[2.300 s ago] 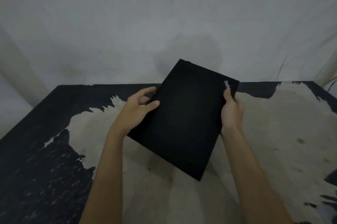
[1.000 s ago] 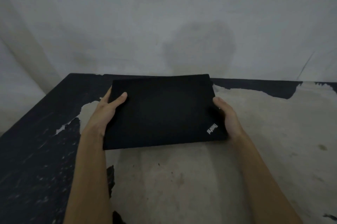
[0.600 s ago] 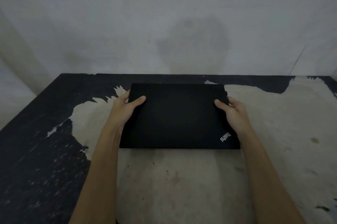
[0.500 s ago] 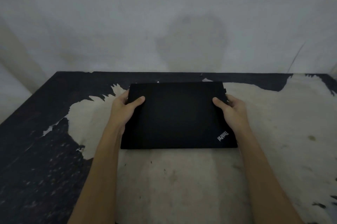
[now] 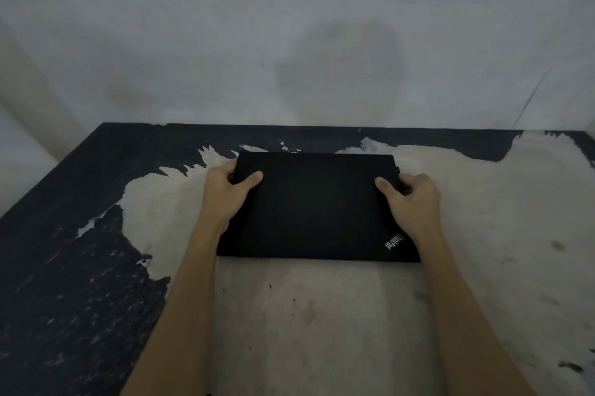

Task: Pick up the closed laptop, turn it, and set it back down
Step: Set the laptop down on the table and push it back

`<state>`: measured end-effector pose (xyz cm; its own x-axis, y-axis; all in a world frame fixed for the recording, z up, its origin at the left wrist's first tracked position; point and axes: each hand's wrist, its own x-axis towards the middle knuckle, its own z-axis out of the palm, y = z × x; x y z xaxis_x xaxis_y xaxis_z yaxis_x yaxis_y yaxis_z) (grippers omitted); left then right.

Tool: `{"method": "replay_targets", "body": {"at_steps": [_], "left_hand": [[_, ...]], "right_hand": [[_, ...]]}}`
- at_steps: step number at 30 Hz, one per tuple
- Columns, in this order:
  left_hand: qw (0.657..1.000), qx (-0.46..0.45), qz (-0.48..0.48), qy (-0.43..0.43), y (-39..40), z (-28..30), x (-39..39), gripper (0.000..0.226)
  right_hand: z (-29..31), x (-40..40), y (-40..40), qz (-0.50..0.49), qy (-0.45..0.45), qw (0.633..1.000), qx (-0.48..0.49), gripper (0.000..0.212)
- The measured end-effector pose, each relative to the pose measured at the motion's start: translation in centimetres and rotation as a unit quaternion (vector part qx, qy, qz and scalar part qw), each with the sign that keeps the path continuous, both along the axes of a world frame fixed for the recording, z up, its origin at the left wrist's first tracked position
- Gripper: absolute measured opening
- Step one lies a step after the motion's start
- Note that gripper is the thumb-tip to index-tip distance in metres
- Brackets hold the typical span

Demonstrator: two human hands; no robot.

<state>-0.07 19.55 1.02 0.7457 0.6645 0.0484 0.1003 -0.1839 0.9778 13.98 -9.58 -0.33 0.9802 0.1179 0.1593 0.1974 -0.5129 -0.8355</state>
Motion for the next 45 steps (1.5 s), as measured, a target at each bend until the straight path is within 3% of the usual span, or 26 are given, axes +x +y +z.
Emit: {"method": "replay_targets", "body": {"at_steps": [3,6,9,13,16,20,24,29,36,45], "left_hand": [[0.999,0.038,-0.002,0.013,0.3,-0.3,0.1,0.023],[0.997,0.071,-0.008,0.022,0.3,-0.3,0.0,0.025],[0.993,0.103,-0.031,0.039,0.6,-0.3,-0.3,0.026],[0.978,0.179,-0.044,0.097,0.5,-0.9,-2.2,0.051],[0.965,0.233,-0.073,0.096,-1.0,-1.4,-4.6,0.053],[0.919,0.365,-0.098,0.112,-3.2,-1.8,-7.2,0.064],[0.857,0.464,-0.151,0.165,-5.0,-1.7,-8.5,0.084],[0.829,0.485,-0.185,0.208,-5.5,-1.2,-8.4,0.092],[0.818,0.484,-0.209,0.228,-5.0,-0.7,-7.7,0.099],[0.827,0.481,-0.209,0.201,-2.7,0.1,-3.4,0.096]], "right_hand": [[-0.5,0.2,0.0,-0.005,-0.009,0.999,-0.034,0.055],[0.2,-0.2,-0.1,-0.006,-0.007,1.000,-0.030,0.040],[0.3,-0.6,-0.2,-0.021,-0.007,1.000,-0.022,0.046],[0.8,-1.9,-0.4,-0.014,-0.010,0.999,-0.031,0.044],[1.0,-3.5,-0.9,0.007,-0.033,0.996,-0.080,0.047],[1.3,-5.9,0.2,0.062,-0.116,0.974,-0.185,0.054],[1.0,-9.6,2.1,0.175,-0.145,0.930,-0.289,0.079],[1.6,-10.7,1.2,0.232,-0.142,0.896,-0.352,0.101],[2.4,-9.9,1.6,0.244,-0.133,0.896,-0.345,0.119],[3.1,-6.7,3.6,0.224,-0.126,0.901,-0.349,0.108]]}}
